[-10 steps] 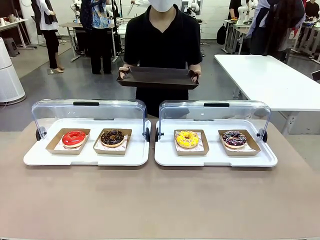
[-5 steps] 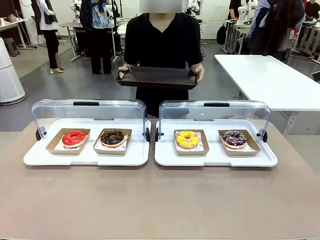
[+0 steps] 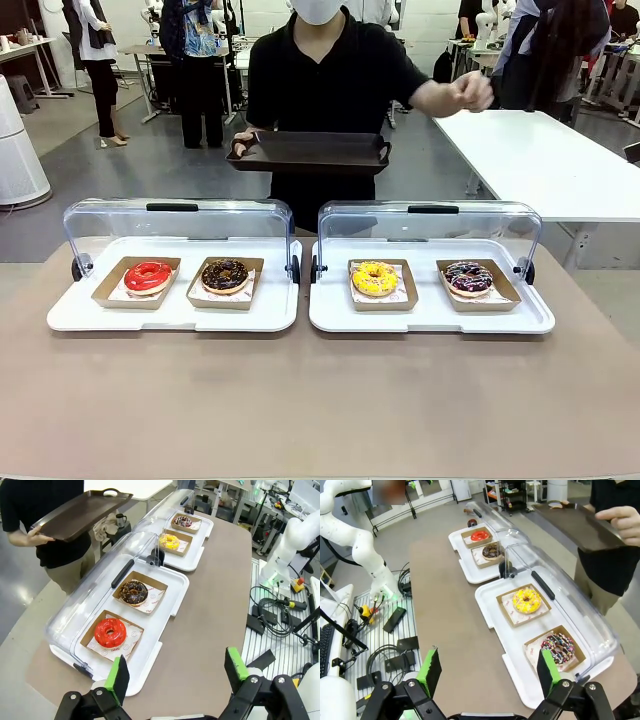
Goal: Provide the desired donut to the person.
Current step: Pick up and lift the Paper togo box containing the Donut pointed at by the person.
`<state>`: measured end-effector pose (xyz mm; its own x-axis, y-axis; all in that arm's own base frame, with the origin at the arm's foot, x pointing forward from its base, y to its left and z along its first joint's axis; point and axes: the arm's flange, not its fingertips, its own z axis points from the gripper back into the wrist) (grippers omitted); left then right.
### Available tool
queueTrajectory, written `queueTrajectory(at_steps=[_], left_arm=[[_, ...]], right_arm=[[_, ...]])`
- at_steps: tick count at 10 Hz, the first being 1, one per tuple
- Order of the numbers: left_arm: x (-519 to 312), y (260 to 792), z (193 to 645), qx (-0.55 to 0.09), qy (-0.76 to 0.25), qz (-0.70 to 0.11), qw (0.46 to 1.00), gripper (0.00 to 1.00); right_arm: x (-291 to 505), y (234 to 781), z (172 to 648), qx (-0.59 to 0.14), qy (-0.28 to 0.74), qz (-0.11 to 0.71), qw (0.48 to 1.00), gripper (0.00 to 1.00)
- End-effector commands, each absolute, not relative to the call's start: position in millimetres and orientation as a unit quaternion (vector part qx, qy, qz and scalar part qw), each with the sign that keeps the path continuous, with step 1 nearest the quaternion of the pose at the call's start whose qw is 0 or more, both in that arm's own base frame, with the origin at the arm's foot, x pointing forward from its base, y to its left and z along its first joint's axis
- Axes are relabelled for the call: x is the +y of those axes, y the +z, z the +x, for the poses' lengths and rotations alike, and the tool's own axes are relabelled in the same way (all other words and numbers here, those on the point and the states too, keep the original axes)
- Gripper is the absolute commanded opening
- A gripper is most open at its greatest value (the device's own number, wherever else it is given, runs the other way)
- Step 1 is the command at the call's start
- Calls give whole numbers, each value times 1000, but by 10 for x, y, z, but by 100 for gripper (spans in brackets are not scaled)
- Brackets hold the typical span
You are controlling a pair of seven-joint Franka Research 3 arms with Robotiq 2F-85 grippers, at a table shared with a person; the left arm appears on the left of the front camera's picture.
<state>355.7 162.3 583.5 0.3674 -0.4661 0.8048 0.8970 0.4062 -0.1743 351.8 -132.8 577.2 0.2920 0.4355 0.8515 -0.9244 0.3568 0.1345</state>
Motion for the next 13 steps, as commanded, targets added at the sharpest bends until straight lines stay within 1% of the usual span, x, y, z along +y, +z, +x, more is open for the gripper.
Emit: queueTrajectory(at_steps=[1, 13], left_arm=[[1632, 5845, 3555, -349, -446, -317, 761, 100], [1632, 5845, 3555, -349, -446, -317, 761, 100]], right_arm=[[-1319, 5785, 3536, -379, 461, 329, 732, 100], [-1319, 5785, 3536, -379, 461, 329, 732, 100]])
